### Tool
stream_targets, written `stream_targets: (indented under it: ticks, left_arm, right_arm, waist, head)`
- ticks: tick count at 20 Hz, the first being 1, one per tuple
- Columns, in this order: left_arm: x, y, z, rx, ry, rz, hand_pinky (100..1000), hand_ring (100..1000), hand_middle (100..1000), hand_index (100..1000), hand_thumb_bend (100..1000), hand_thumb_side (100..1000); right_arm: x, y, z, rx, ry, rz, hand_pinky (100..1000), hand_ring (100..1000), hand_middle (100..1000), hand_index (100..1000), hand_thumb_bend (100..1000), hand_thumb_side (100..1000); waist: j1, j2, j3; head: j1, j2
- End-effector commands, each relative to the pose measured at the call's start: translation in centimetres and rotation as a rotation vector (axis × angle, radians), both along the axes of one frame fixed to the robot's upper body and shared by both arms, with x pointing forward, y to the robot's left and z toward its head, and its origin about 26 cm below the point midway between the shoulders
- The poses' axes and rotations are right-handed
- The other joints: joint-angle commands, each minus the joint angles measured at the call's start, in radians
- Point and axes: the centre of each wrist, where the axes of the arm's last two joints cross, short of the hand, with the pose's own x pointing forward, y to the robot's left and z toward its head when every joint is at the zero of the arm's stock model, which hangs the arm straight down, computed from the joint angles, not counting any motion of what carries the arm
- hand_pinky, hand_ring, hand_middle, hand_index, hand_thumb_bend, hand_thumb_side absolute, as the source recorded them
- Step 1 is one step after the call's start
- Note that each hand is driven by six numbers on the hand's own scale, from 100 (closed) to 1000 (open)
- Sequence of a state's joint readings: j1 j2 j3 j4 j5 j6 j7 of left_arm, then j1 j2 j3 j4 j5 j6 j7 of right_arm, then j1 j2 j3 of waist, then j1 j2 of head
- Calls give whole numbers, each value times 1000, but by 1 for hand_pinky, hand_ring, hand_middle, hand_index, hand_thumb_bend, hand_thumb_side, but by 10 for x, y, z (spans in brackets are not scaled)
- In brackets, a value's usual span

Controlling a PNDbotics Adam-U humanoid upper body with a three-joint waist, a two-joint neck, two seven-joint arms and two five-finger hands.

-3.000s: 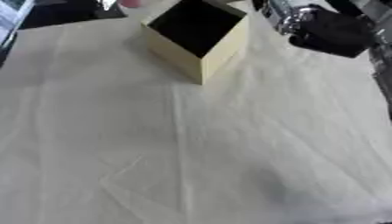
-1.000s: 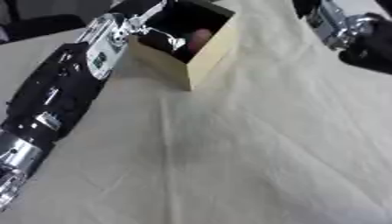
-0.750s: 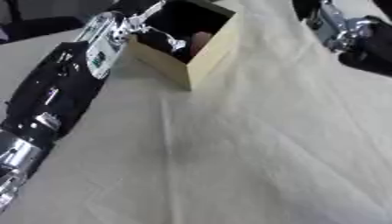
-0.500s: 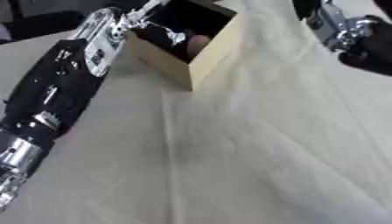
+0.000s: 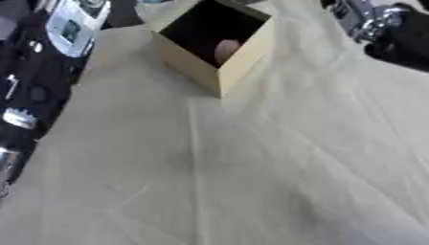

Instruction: Pick up objects on the table and place them in the box.

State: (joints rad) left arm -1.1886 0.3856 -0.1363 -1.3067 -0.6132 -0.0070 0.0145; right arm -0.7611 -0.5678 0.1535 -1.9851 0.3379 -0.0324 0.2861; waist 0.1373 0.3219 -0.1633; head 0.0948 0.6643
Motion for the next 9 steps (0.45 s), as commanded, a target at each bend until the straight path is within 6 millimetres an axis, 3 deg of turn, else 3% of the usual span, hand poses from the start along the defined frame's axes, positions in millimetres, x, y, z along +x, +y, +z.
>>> stream_targets:
  ticks: [1,5,8,9]
  left_arm:
    - [-49,24,28,-145,-141,-68,747,809,797,881,105,472]
    - [-93,46,13,-267,-178,-175,742,804,789,877,109,521]
    - [-107,51,11,-301,-177,-203,742,804,789,877,109,521]
    - [-109,51,11,-305,-175,-206,735,798,785,885,104,596]
  right_arm:
    - [-5,-4,7,-2,-40,-30,883,818,791,908,100,870]
    - [-4,-4,6,11,-49,-44,884,819,792,907,100,865]
    - [-4,-3,5,13,-51,-45,884,819,792,907,100,865]
    - [-4,-3,5,14,-52,-46,886,820,793,906,100,857]
  waist:
    - [-17,-35,19]
    - [-29,-48,51]
    - [-31,-50,55]
    - [-32,-49,56]
  head:
    - [-15,23]
    - [-32,41]
    - [-34,44]
    - [-36,44]
